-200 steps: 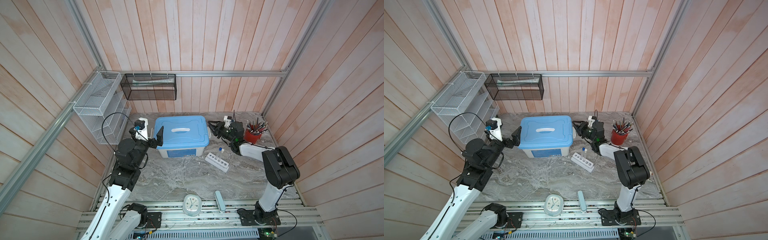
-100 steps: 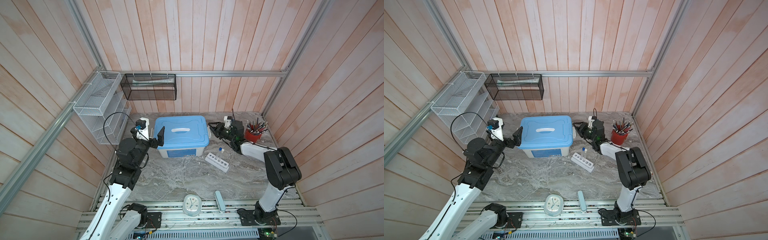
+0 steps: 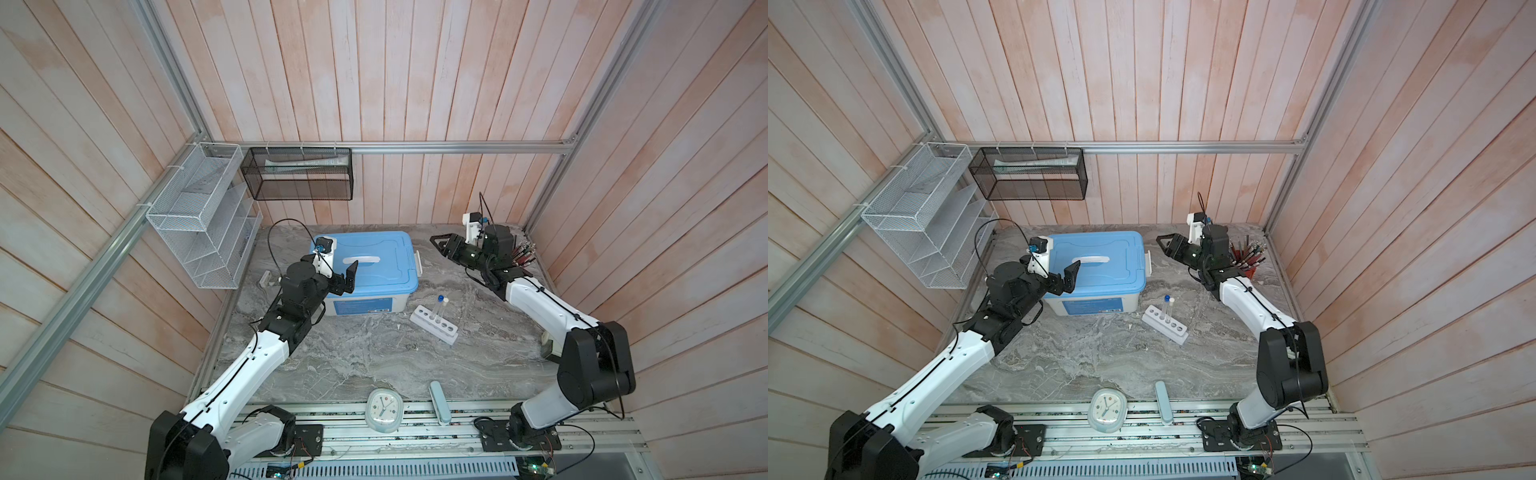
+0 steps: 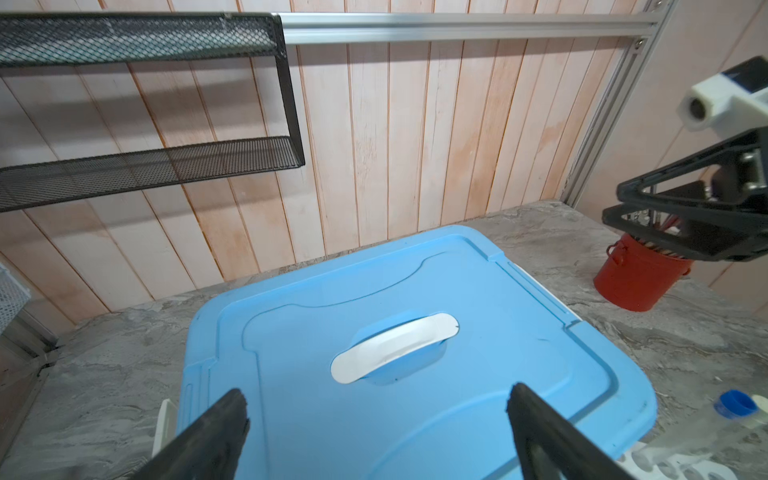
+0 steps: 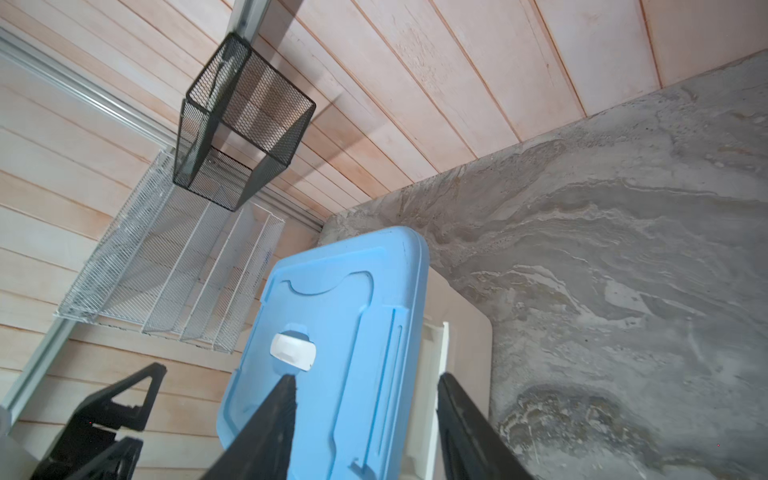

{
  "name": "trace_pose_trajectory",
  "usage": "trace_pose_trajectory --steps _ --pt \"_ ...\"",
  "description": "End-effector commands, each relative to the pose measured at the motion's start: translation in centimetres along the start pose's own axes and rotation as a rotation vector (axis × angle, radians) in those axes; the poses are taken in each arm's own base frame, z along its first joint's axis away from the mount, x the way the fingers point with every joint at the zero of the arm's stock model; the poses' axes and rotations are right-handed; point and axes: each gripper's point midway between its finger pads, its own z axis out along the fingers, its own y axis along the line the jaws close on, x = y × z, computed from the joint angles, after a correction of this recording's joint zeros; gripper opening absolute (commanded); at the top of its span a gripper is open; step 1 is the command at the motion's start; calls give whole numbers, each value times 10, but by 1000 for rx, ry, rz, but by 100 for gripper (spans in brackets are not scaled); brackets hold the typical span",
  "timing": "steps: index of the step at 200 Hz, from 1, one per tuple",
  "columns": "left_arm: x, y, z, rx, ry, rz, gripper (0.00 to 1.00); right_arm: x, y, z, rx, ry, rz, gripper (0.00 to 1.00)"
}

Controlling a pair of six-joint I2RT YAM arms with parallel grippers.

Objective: Organize the chemistry lab equipment

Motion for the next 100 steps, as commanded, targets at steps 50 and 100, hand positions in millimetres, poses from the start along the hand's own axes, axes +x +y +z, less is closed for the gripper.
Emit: trace_pose_trajectory --steps 50,100 --pt "-12 -6 46 23 -3 9 98 25 -25 -24 158 55 -109 61" --pt "10 -10 71 37 69 14 98 28 -22 -24 131 49 -115 69"
